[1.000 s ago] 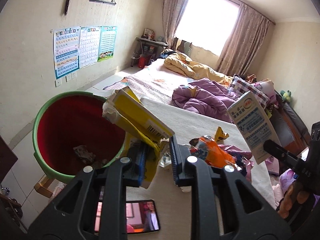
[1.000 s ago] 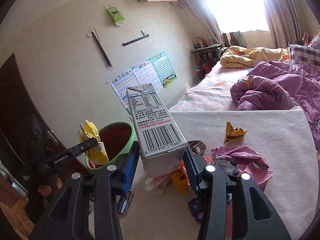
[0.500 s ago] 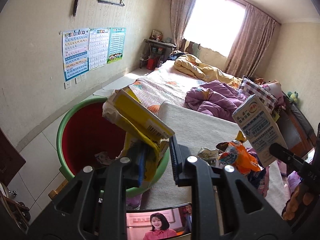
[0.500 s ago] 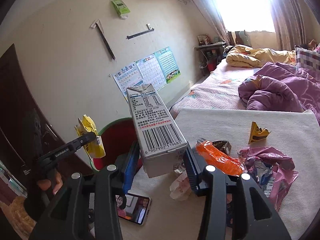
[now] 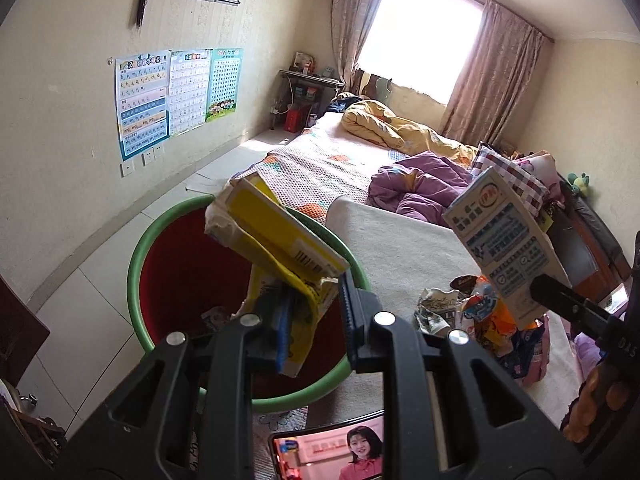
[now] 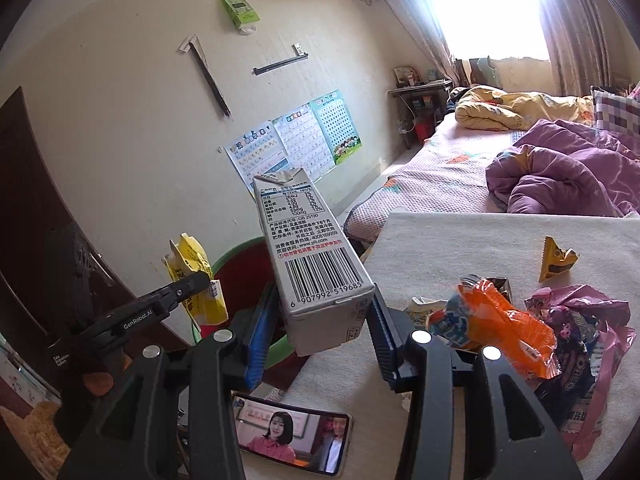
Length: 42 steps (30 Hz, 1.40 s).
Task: Collect trash
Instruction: 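Carry the yellow wrapper and milk carton over the red bin and release both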
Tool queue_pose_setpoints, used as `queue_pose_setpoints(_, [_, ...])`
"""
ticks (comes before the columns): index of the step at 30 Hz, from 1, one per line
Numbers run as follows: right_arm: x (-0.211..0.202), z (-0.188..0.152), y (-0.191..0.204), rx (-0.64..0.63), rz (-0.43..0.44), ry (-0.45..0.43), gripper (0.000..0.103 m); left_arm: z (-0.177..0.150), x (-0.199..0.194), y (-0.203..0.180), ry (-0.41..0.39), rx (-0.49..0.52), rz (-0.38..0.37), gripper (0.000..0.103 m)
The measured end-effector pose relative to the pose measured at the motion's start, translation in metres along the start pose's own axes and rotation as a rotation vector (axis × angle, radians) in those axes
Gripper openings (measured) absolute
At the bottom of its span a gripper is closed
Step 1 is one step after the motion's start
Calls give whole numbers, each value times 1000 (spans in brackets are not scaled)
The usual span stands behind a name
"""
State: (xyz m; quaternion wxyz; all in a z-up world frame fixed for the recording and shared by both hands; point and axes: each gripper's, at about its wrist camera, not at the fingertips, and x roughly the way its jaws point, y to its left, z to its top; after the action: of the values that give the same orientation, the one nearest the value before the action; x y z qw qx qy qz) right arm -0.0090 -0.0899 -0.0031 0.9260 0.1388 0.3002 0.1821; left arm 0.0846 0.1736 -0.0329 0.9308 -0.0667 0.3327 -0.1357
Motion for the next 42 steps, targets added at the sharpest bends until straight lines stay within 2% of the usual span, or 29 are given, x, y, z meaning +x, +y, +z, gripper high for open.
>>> queue_pose_setpoints(14, [19,-7,29,15,-21,21,40,0,5,16,18,19,-32,21])
queue_pose_setpoints(20, [29,-8,44,-20,-23,31,39,-1,6,21,24,17,-32,21])
queue_pose_setpoints(34, [66,30,79,-119,9,11,39,-8,9,33,52,24,-31,21])
queue_pose_setpoints(42, [94,28,83,-140,25,51,39,-11,12,40,69,20,-24,21])
